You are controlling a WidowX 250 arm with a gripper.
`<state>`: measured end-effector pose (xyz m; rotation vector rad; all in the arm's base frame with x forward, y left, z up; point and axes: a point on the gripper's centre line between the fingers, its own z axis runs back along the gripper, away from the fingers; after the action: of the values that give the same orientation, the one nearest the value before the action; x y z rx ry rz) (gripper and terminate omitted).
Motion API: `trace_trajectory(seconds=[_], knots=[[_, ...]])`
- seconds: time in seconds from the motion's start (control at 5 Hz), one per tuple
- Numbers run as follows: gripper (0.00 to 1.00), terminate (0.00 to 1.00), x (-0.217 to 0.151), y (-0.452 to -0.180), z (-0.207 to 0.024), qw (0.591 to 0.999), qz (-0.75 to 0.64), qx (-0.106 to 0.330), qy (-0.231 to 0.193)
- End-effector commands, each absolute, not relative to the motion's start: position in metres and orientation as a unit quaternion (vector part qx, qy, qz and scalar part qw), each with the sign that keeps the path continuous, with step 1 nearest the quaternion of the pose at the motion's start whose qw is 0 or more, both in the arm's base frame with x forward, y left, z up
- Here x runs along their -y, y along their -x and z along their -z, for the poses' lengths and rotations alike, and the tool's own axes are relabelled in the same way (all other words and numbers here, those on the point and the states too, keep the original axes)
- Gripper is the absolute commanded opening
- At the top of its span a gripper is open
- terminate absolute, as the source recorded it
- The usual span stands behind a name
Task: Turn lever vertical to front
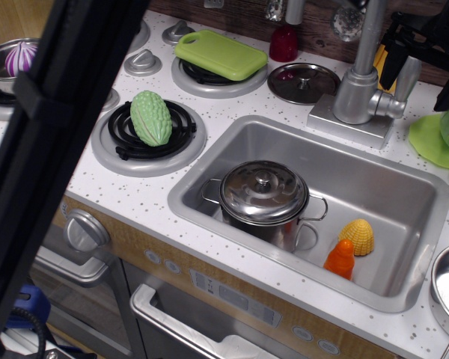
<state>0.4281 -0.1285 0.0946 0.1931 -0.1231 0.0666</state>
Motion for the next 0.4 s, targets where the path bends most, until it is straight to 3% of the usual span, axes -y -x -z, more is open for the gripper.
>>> trace_trajectory(seconds=[0.0,0.2], knots=[[1.00,0.00,0.1285,-0.4281,-0.0946,0.993,-0.033,0.061,-0.096],[1.00,0.00,0.1239,-0.4369,-0.1026,0.989,-0.037,0.103,-0.100]])
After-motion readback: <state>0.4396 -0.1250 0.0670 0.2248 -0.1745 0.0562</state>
